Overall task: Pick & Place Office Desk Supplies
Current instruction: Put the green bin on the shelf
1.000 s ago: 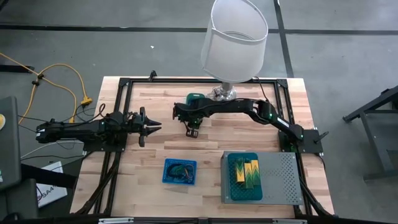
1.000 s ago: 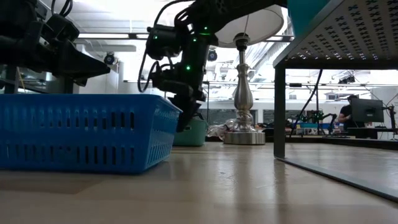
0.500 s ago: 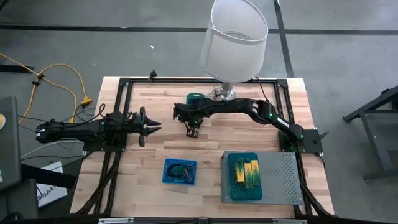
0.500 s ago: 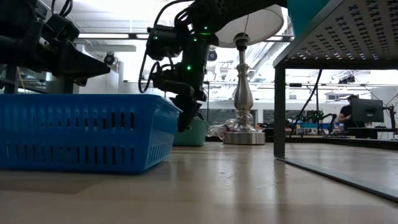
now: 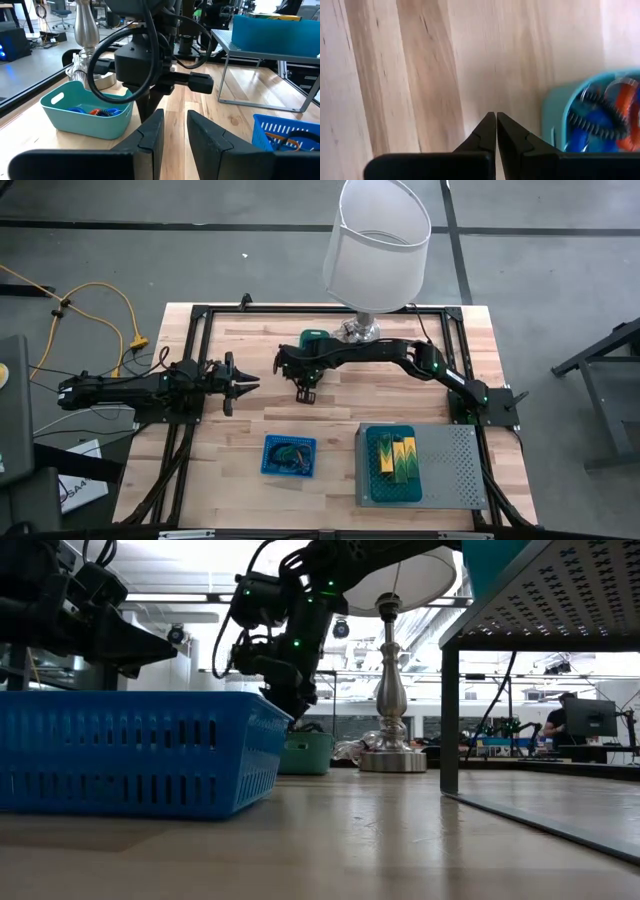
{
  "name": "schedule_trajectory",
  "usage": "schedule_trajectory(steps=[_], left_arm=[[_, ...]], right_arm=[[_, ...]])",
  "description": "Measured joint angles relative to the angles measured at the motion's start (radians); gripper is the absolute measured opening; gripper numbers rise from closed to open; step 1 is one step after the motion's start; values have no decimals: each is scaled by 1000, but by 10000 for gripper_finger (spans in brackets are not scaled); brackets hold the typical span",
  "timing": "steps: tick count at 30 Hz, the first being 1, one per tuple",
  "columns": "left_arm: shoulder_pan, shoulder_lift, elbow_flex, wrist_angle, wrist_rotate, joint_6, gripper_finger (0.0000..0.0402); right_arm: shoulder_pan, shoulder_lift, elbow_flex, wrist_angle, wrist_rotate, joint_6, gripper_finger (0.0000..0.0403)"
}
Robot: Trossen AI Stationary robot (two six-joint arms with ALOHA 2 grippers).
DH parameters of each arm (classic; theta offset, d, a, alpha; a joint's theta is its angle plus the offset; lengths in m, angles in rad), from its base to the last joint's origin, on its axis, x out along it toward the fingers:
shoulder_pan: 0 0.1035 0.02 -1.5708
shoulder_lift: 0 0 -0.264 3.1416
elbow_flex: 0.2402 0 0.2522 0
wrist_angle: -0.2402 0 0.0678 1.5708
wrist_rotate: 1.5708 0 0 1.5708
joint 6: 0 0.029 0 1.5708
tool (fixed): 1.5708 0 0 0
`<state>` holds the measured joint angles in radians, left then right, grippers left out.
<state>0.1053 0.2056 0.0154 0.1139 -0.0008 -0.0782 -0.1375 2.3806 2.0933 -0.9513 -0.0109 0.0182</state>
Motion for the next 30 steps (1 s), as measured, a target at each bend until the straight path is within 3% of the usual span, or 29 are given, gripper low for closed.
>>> schedule_trajectory(steps=[10,18,25,30], left_arm=[[0,0,0,0,0,0,79],[0,0,0,0,0,0,79],[0,0,0,0,0,0,79],[0,0,0,0,0,0,79]], right_arm=[[-3,0,0,129,13,-95,3],[-2,-32,-1,192,115,-152,2],[10,-58,1,192,378,-155,2],[21,-58,0,96,515,-109,2]])
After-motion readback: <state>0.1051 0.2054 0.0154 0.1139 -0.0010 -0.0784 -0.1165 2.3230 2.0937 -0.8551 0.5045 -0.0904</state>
